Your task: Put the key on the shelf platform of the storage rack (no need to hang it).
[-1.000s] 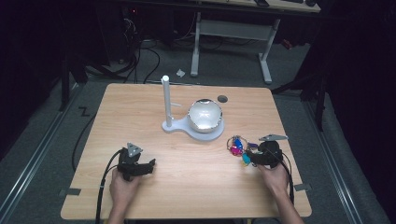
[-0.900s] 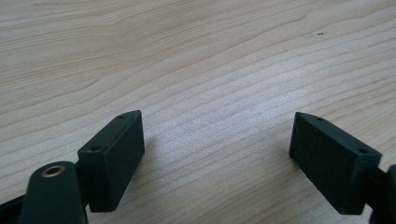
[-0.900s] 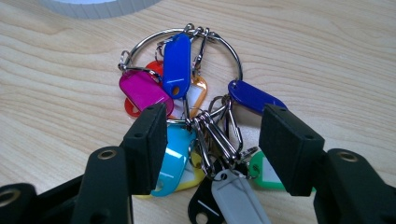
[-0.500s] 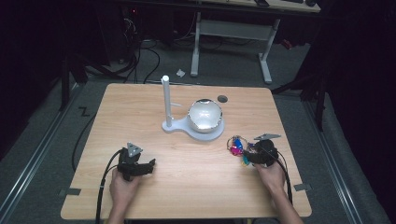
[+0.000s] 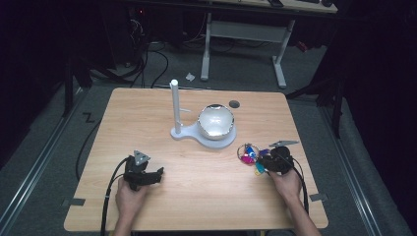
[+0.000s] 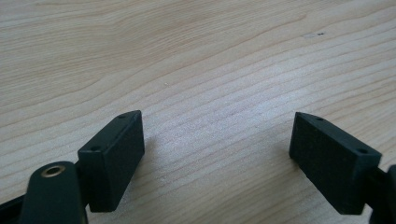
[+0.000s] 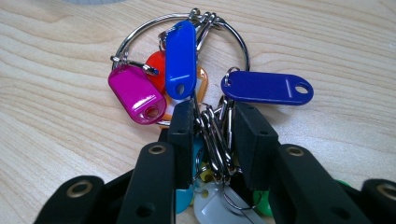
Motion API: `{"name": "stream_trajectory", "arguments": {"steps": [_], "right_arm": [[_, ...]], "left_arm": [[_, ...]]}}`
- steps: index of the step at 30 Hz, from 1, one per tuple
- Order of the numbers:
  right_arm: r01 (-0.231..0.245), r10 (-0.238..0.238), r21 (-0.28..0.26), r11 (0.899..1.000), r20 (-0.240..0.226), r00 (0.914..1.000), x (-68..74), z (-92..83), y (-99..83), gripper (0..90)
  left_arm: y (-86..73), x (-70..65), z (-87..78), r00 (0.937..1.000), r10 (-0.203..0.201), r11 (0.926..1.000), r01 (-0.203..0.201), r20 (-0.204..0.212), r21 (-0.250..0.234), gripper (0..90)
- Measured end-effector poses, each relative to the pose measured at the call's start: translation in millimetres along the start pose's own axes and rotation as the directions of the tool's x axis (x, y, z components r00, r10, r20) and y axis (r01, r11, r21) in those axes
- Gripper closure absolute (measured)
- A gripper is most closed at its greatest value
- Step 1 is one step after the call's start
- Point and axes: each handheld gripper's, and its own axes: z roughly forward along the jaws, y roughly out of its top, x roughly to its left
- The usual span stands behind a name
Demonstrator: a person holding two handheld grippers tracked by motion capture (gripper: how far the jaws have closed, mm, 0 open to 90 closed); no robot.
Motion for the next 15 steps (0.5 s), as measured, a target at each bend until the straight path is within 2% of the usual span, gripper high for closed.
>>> {"name": "stream_trajectory", "arguments": {"steps": [7,15], "right_arm": [[0.017,-0.017,0.014,1.0,0.002,0.9999,0.5,-0.7,3.1,71.5],[0.029,-0.029,-0.018,0.999,0.005,0.9996,-0.2,-6.4,4.1,72.8]], "left_arm": [[0.0,0.0,0.0,1.0,0.0,1.0,0.0,0.0,0.0,18.5],[0.0,0.0,0.0,1.0,0.0,1.0,0.0,0.0,0.0,18.5]]}}
